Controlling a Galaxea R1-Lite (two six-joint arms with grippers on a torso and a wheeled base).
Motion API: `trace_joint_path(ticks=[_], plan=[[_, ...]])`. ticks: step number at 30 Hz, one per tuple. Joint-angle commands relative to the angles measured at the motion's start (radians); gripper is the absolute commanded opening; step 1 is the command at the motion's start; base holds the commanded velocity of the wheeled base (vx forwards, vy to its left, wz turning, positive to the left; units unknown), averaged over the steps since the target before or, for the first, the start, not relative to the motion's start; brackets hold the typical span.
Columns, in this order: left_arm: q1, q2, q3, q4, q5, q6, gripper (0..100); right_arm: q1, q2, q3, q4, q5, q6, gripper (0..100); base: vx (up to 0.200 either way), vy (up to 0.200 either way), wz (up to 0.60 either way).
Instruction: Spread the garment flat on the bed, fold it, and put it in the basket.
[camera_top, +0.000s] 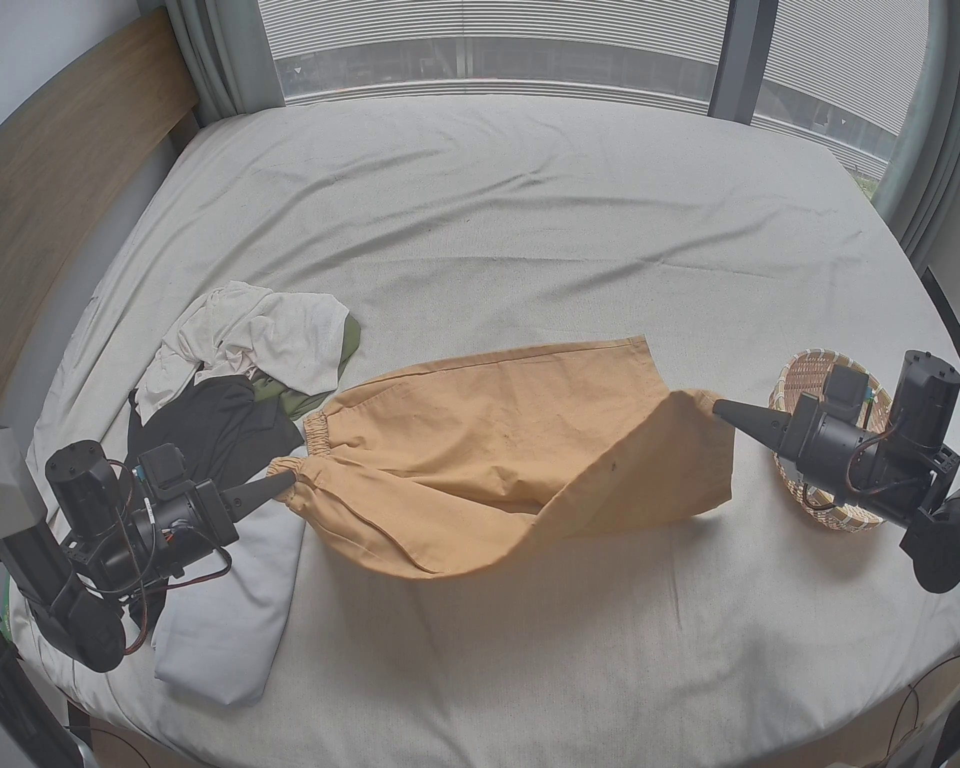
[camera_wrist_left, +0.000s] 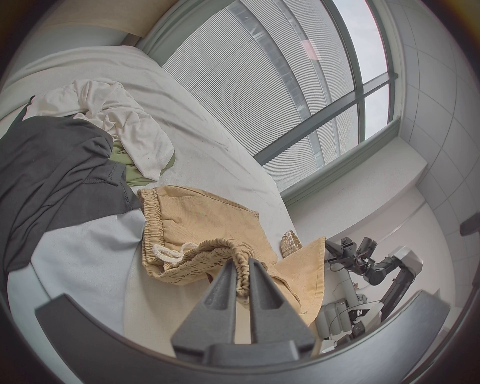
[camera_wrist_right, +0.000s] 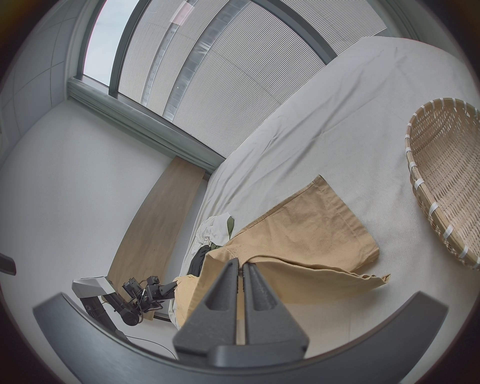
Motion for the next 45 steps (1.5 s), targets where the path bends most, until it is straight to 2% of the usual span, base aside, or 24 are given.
trace_joint_path(ticks=[1, 3, 6, 15, 26, 33, 45], plan=[[0.0, -0.057, 0.002, -0.003, 0.0, -0.083, 0, 0.0, 0.001, -0.017, -0.005, 0.003, 0.0, 0, 0.0, 0.0, 0.0], [0.0, -0.082, 0.003, -0.003, -0.002, -0.126, 0, 0.0, 0.001, -0.026, -0.006, 0.004, 0.003, 0, 0.0, 0.0, 0.0], [0.0, -0.083, 0.006, -0.001, -0.002, -0.13, 0, 0.002, 0.001, -0.056, -0.003, 0.003, 0.005, 0, 0.0, 0.0, 0.0], [-0.006, -0.028, 0.013, -0.001, 0.001, -0.12, 0, -0.023, 0.018, -0.188, 0.101, 0.001, 0.005, 0, 0.0, 0.0, 0.0], [0.0, 0.055, -0.001, -0.001, 0.015, -0.083, 0, -0.072, 0.063, -0.232, 0.101, 0.003, 0.003, 0, 0.0, 0.0, 0.0], [0.0, 0.053, -0.017, -0.003, 0.041, -0.086, 0, -0.067, 0.104, -0.273, 0.1, 0.004, 0.005, 0, 0.0, 0.0, 0.0], [0.001, 0.055, -0.018, -0.003, 0.041, -0.089, 0, -0.054, 0.104, -0.356, 0.152, 0.016, 0.006, 0, 0.0, 0.0, 0.0]])
